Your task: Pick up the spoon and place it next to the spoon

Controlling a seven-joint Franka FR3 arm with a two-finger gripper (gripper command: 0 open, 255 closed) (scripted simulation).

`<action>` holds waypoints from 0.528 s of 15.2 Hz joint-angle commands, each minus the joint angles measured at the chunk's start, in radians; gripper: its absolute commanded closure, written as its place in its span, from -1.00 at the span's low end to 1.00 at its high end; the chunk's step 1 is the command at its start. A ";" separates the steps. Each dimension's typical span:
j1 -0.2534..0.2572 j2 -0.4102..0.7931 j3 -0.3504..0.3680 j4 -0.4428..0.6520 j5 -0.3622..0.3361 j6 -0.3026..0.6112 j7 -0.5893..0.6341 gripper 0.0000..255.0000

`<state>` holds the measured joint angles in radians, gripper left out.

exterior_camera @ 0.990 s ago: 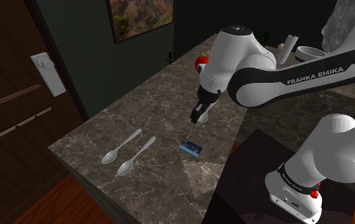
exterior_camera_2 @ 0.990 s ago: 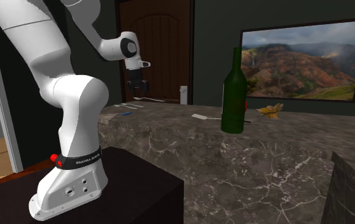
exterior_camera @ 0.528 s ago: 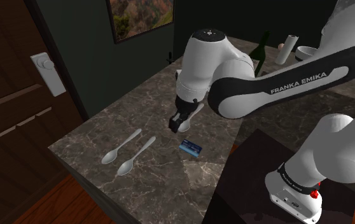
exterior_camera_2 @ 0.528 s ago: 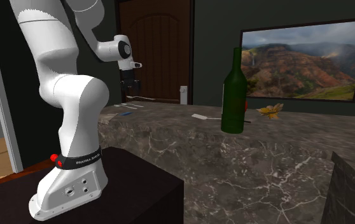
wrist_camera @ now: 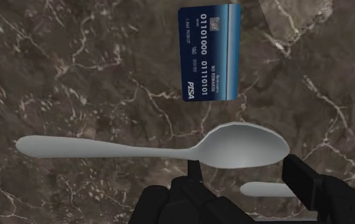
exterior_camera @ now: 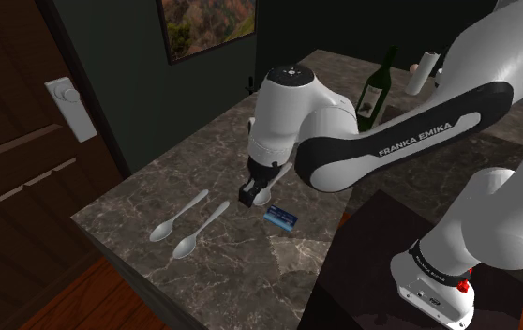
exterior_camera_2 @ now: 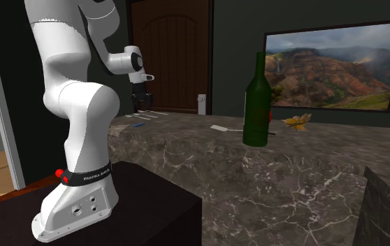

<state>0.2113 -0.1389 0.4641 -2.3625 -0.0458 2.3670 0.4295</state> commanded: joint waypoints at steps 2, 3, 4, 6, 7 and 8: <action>-0.002 0.024 0.006 -0.019 -0.018 0.040 0.018 1.00; -0.003 0.033 0.007 -0.025 -0.025 0.054 0.024 1.00; -0.005 0.043 0.009 -0.030 -0.032 0.068 0.031 1.00; -0.007 0.062 0.011 -0.040 -0.049 0.095 0.045 1.00; -0.009 0.078 0.013 -0.047 -0.063 0.115 0.056 1.00; -0.009 0.078 0.013 -0.047 -0.063 0.115 0.056 1.00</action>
<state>0.2032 -0.0678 0.4759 -2.4066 -0.1026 2.4726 0.4803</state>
